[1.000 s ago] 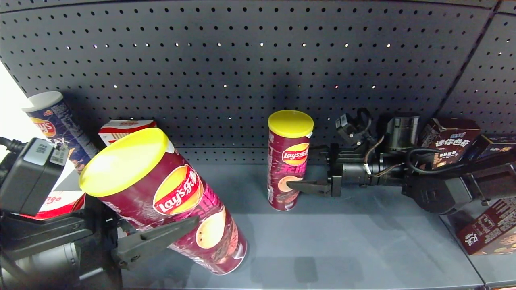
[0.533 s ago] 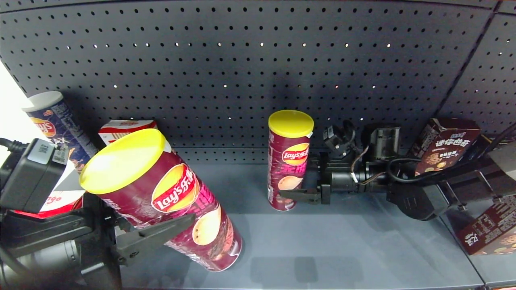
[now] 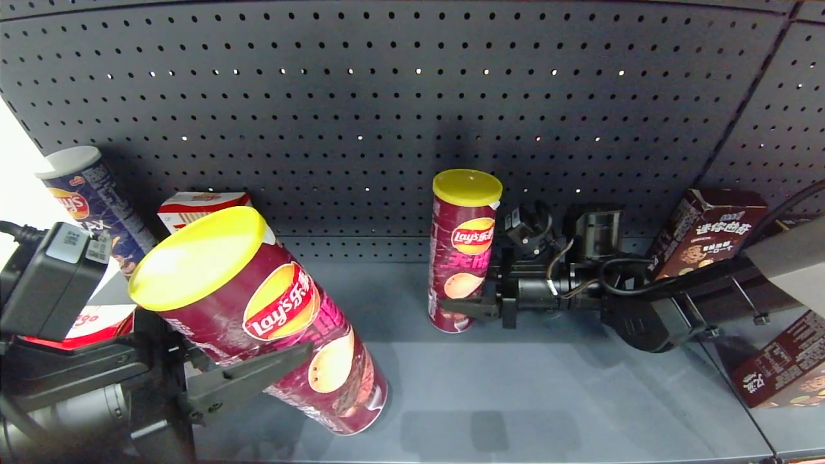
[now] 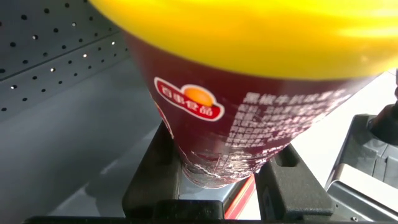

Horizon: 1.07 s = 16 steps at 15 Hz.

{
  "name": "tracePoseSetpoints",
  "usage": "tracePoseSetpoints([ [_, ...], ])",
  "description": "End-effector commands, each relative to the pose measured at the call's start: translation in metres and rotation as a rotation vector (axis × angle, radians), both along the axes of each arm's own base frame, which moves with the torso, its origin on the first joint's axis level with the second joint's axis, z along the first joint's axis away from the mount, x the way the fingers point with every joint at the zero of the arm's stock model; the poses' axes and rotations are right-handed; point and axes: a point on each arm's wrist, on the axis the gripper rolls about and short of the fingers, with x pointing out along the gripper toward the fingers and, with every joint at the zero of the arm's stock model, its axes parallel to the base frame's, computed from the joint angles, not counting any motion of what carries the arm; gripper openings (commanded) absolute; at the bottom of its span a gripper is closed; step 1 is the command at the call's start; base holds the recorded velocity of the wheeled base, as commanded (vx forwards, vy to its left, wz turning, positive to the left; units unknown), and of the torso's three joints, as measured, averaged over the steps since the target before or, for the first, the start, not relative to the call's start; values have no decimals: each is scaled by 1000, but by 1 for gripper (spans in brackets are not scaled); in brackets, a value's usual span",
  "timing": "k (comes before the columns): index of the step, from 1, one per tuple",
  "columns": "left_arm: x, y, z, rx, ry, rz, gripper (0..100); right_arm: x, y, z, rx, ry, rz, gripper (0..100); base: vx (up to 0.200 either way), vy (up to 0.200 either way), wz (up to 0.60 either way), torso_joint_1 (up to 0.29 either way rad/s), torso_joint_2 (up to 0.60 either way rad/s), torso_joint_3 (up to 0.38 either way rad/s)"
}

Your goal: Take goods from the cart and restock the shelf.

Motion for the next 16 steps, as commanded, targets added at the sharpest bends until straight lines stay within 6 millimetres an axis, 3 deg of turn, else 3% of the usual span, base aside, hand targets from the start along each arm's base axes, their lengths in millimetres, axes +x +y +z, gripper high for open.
tracePoseSetpoints([
  [1, 1, -1, 0, 1, 3, -3, 0, -1, 4, -2, -2, 3, 7, 0, 0, 0, 0, 0, 0, 0],
  [6, 0, 0, 0, -1, -1, 2, 0, -18, 4, 5, -6, -5, -1, 0, 0, 0, 0, 0, 0, 0],
  [8, -1, 1, 1, -2, -2, 2, 0, -38, -7, 12, -8, -18, -34, 0, 0, 0, 0, 0, 0, 0],
  [11, -4, 2, -3, 2, 4, -1, 0, -68, -24, 3, 4, -41, -57, 0, 0, 0, 0, 0, 0, 0],
  [14, -5, 2, -6, 8, 17, 1, 0, -97, -29, -2, 11, -41, -31, 0, 0, 0, 0, 0, 0, 0],
  [16, -4, 2, -5, 6, 10, 2, 0, -106, -33, -4, 7, -36, -26, 0, 0, 0, 0, 0, 0, 0],
])
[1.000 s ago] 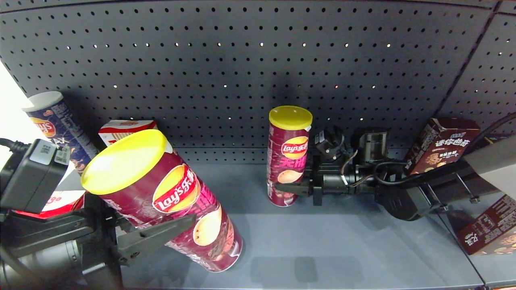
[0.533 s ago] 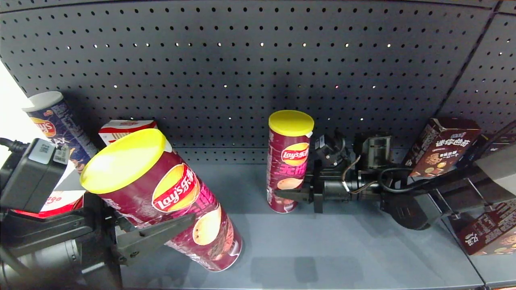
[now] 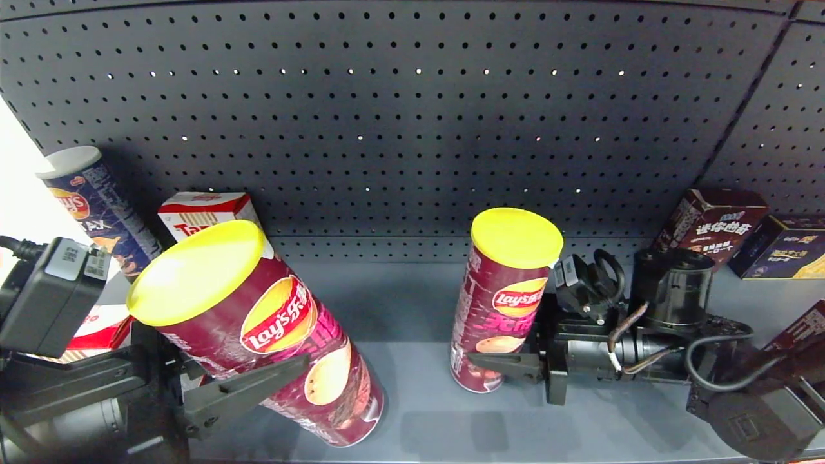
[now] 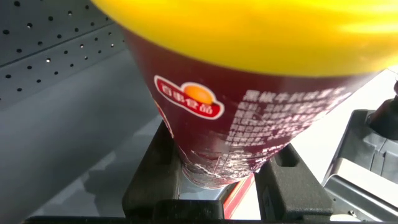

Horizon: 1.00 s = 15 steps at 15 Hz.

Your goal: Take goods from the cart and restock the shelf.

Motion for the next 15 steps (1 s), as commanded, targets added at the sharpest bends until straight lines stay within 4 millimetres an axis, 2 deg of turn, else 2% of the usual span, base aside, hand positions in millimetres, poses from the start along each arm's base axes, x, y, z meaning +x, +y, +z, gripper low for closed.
tracePoseSetpoints([
  [1, 0, 0, 0, -1, -1, 1, 0, -16, -5, 8, 8, -18, -2, 0, 0, 0, 0, 0, 0, 0],
  [4, -1, 0, -1, 1, 3, -1, 0, -35, -1, 6, -2, -7, 32, 0, 0, 0, 0, 0, 0, 0],
  [7, -1, 0, -1, 1, 3, 1, 0, -46, 10, 2, -20, 5, 34, 0, 0, 0, 0, 0, 0, 0],
  [15, 0, 0, 0, -2, -2, 1, 0, -43, 14, -8, -46, 35, 22, 0, 0, 0, 0, 0, 0, 0],
])
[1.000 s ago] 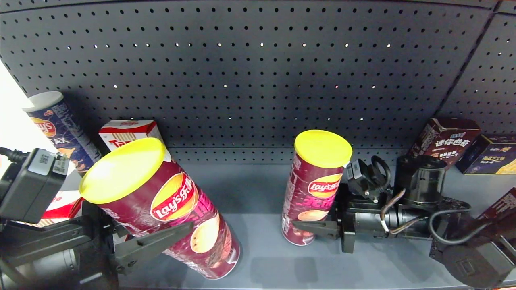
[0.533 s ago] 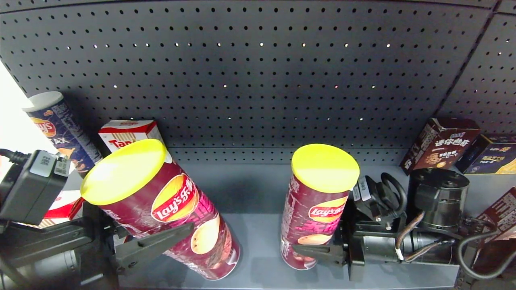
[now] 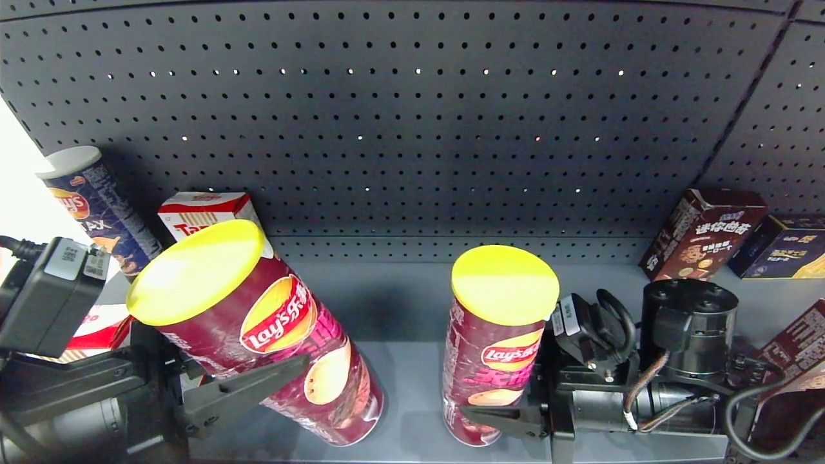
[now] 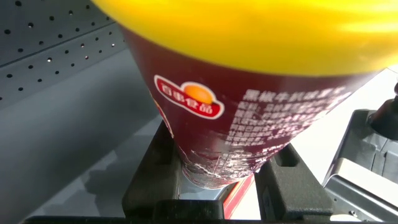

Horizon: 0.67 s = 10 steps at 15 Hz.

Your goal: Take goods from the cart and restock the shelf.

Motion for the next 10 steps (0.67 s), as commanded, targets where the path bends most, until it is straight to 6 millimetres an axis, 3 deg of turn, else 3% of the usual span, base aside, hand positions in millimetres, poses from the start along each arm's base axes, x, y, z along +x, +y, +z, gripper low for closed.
tracePoseSetpoints([
  [1, 0, 0, 0, 0, 2, -1, 0, 2, 2, -5, -11, 13, 2, 0, 0, 0, 0, 0, 0, 0],
  [8, 0, 0, -1, 1, 4, -3, 0, 7, 8, -9, -17, 18, 5, 0, 0, 0, 0, 0, 0, 0],
  [9, 0, 0, -1, 1, 4, -3, 0, 7, 8, -9, -18, 16, 6, 100, 0, 0, 0, 0, 0, 0],
  [10, 0, 0, -1, 1, 4, -3, 0, 7, 8, -9, -18, 12, 2, 100, 0, 0, 0, 0, 0, 0],
])
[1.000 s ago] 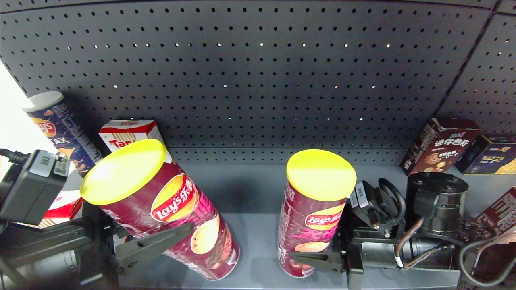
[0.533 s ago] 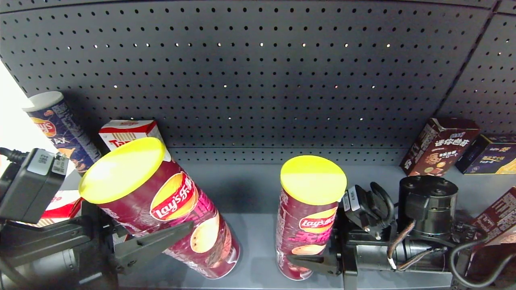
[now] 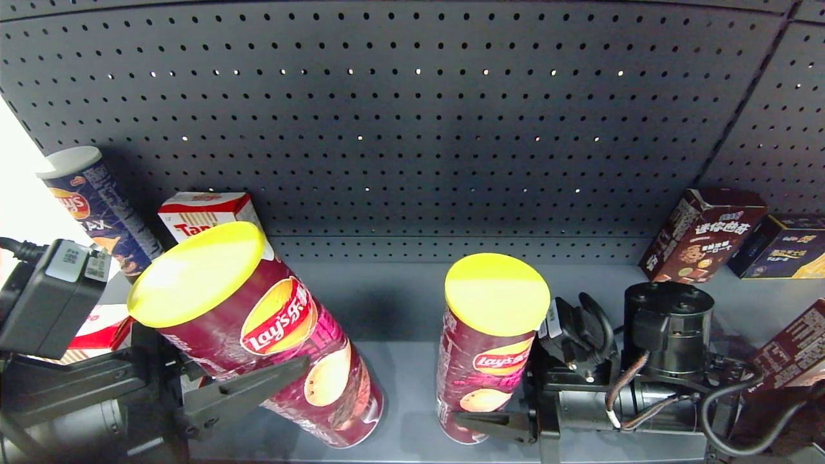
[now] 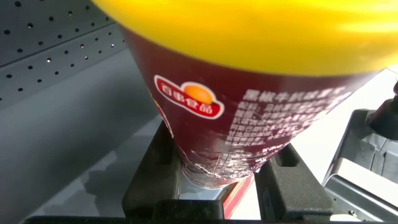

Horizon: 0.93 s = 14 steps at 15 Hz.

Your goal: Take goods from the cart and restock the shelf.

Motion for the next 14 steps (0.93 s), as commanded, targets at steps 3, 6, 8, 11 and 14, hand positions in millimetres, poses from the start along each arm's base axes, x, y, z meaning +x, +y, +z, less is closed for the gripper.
tracePoseSetpoints([
  [3, 0, 0, 0, 0, 0, -3, 0, -5, -7, 10, 14, -34, -47, 100, 0, 0, 0, 0, 0, 0],
  [6, 0, -1, 0, -1, -1, -5, 0, -24, -30, 34, 65, -98, -82, 100, 0, 0, 0, 0, 0, 0],
  [8, 0, -1, 0, 0, 0, -8, 0, -42, -53, 53, 110, -156, -117, 100, 0, 0, 0, 0, 0, 0],
  [11, -1, 0, 1, -5, -8, -8, 0, -79, -88, 72, 164, -237, -183, 100, 0, 0, 0, 0, 0, 0],
  [14, -4, 1, 4, -12, -21, -6, 0, -117, -117, 90, 200, -274, -363, 100, 0, 0, 0, 0, 0, 0],
])
